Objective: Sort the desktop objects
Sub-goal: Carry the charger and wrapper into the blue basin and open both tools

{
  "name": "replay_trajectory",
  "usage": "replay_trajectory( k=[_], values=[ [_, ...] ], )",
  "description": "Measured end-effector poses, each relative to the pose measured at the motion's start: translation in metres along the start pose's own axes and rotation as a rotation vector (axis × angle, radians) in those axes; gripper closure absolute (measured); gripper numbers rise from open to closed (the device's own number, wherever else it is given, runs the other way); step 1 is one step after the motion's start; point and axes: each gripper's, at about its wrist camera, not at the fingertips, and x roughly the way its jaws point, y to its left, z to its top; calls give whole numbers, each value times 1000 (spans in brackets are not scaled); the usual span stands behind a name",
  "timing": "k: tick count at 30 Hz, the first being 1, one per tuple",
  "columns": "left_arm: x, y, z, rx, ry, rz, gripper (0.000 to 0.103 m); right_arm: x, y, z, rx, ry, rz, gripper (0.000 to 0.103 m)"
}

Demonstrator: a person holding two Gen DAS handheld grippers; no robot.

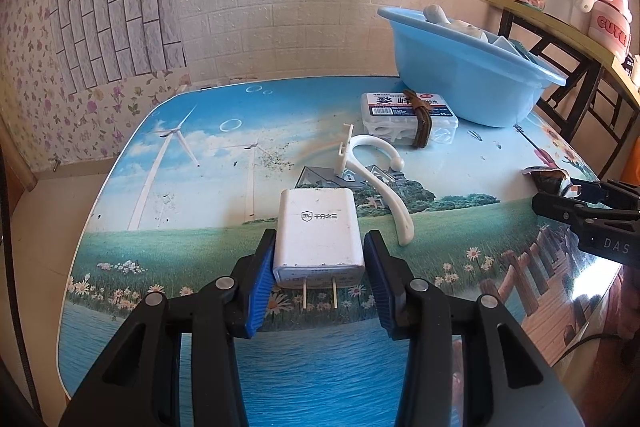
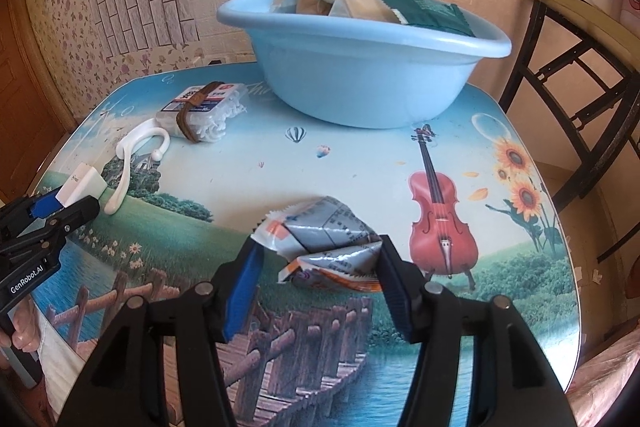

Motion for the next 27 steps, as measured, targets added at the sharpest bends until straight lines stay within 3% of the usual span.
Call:
replay_trajectory(
  k=[3,13,27],
  values=[
    [0,0,0,0,-3,-5,65,-1,-4,0,15,-13,-9,62],
    [-1,0,0,4,0,-8,65,-4,-11,0,60,-25,26,65],
    [-31,-1,24,-27,-48,-36,65,-49,-12,9,40,-160,60,66]
  ],
)
